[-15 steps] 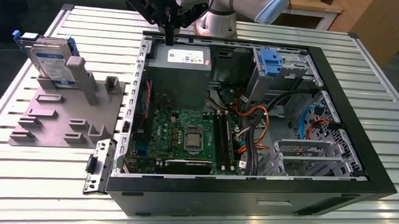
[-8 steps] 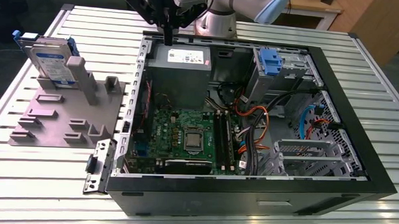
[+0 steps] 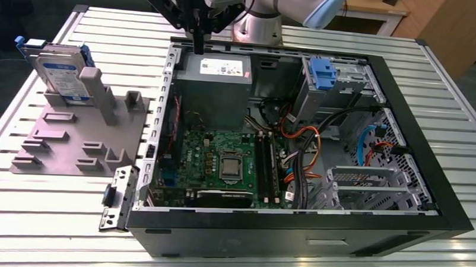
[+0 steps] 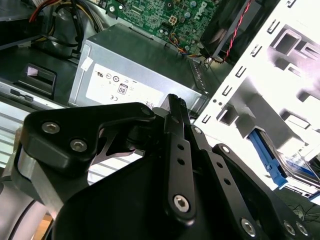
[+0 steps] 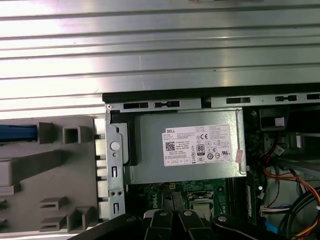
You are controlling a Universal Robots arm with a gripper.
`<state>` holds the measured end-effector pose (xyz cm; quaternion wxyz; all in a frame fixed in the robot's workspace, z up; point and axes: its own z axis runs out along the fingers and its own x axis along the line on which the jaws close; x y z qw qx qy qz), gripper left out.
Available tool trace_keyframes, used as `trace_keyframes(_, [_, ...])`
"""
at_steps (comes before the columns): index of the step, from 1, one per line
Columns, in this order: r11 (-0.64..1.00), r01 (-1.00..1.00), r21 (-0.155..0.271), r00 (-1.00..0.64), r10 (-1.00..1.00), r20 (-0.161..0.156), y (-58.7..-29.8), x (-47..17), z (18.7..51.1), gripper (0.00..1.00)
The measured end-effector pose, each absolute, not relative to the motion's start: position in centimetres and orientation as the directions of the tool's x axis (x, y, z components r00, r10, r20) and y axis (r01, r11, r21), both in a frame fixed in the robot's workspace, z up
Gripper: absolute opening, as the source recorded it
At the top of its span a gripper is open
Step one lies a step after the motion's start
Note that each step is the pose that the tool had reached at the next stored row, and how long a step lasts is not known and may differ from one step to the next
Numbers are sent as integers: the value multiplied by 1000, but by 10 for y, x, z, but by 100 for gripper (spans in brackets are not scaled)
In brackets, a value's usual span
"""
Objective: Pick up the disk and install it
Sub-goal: 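Reach for the disk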
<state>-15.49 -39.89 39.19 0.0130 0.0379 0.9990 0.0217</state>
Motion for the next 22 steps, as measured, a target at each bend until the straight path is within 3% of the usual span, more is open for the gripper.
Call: trace_keyframes(22, [996,75,44,-997,76,-24,-399,-160,392,11])
